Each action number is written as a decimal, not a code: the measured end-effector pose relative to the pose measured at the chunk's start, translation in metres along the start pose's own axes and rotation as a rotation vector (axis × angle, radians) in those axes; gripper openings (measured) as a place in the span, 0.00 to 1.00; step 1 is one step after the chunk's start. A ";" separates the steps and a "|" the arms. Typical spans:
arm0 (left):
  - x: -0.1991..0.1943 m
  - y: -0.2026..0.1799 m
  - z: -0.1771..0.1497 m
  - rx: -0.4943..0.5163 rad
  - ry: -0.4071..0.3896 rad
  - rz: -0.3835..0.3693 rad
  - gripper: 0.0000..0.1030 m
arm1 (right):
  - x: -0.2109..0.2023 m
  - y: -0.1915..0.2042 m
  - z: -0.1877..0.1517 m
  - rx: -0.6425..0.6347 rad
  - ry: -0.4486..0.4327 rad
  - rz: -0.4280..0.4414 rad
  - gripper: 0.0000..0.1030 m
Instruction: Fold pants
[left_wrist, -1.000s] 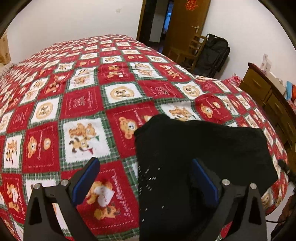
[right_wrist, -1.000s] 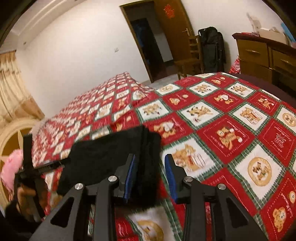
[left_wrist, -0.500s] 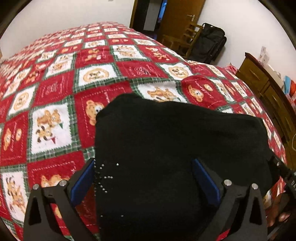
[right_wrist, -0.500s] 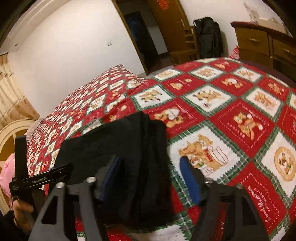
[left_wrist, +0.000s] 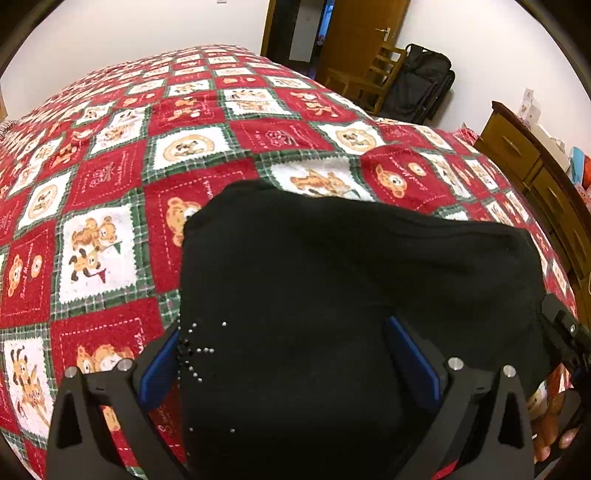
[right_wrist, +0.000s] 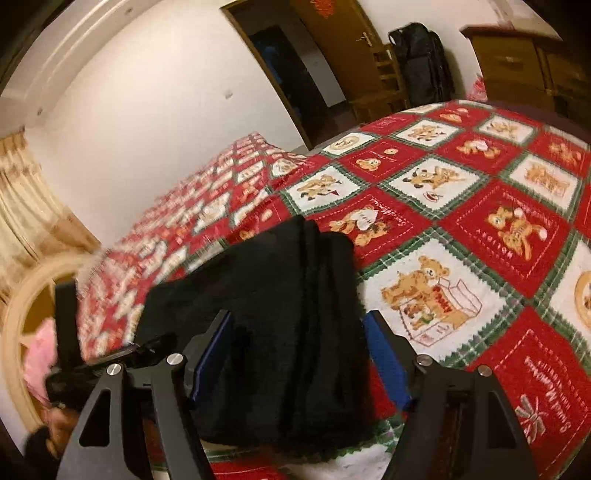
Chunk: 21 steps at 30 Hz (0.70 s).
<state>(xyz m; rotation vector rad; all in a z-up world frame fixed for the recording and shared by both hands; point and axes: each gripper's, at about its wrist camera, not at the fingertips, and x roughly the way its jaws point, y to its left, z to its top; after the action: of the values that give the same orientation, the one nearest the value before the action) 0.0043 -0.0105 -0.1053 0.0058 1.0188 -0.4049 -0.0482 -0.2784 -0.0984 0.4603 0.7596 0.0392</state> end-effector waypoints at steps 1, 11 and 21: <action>0.000 0.000 0.000 0.001 0.001 0.001 1.00 | 0.002 0.001 0.000 -0.013 0.005 -0.013 0.71; 0.003 -0.007 -0.003 0.016 0.000 0.014 1.00 | 0.001 0.018 -0.001 -0.135 0.031 -0.038 0.47; 0.001 -0.004 -0.008 0.011 -0.009 -0.024 1.00 | 0.004 0.011 -0.004 -0.091 0.001 -0.016 0.53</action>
<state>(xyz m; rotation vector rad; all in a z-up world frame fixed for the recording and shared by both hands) -0.0033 -0.0131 -0.1099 0.0012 1.0088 -0.4319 -0.0465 -0.2659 -0.0984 0.3674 0.7587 0.0590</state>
